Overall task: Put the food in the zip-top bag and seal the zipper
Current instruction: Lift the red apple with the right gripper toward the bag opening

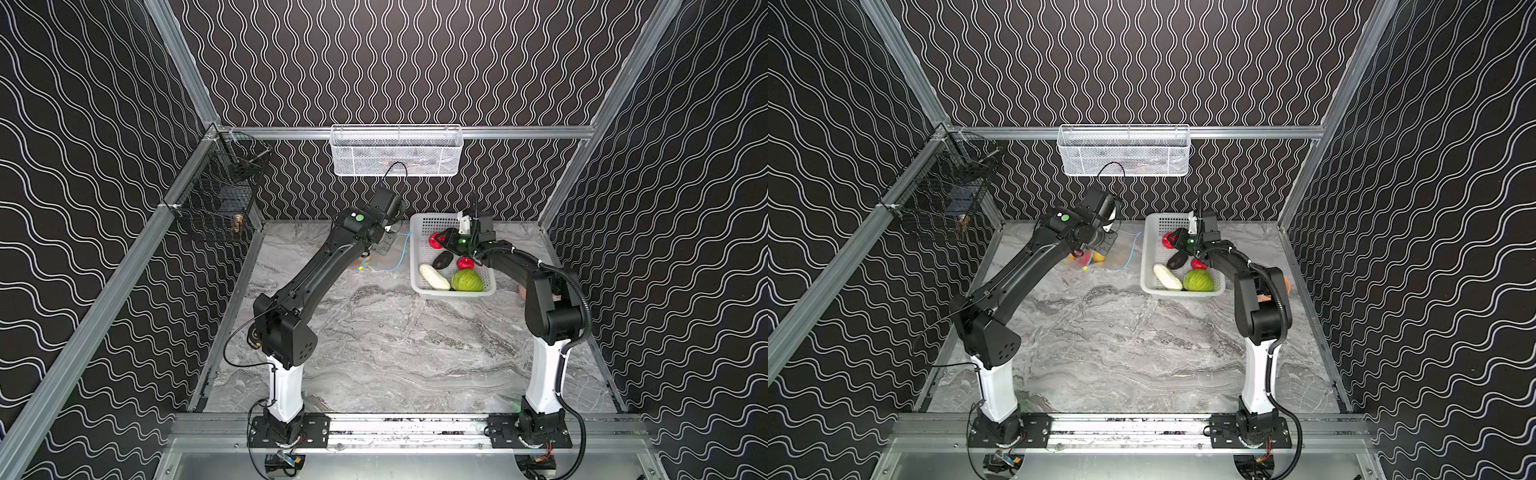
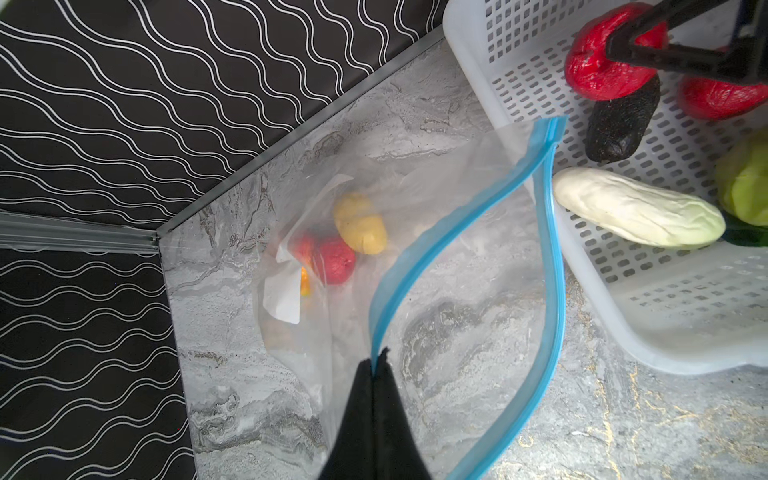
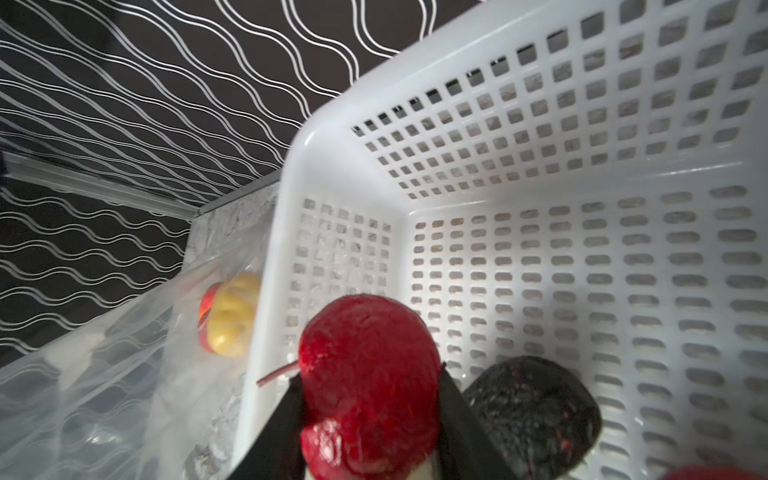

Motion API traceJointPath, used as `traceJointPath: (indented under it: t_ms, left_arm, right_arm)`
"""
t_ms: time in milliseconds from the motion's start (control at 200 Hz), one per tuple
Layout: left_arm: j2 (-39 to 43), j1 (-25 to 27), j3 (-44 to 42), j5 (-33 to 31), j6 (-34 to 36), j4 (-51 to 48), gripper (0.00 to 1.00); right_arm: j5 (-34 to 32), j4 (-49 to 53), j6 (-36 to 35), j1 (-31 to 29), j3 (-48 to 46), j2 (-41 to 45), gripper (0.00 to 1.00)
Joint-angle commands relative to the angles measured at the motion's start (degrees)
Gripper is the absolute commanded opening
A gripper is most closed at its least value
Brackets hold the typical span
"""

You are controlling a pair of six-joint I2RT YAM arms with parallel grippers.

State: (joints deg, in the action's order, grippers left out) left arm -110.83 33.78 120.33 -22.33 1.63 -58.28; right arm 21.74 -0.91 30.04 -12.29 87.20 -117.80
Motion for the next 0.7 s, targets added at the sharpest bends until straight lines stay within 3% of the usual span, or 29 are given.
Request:
traceJointPath:
  t_ms: [0,175,696]
  left_arm:
    - [0.4,0.0,-0.1,0.5,-0.4,0.7,0.00]
    - [0.6,0.0,-0.5,0.8,-0.5,0.9,0.00]
    - [0.9,0.0,-1.0,1.3,-0.6,1.0,0.00]
  right_arm:
    - [2.1,-4.3,2.9,0.1,-2.2,2.9,0.28]
    - [3.6,-8.8,6.4,0.0,-8.1,7.5,0.27]
    - [3.5,-9.4,7.3,-1.5,-15.4,18.4,0.27]
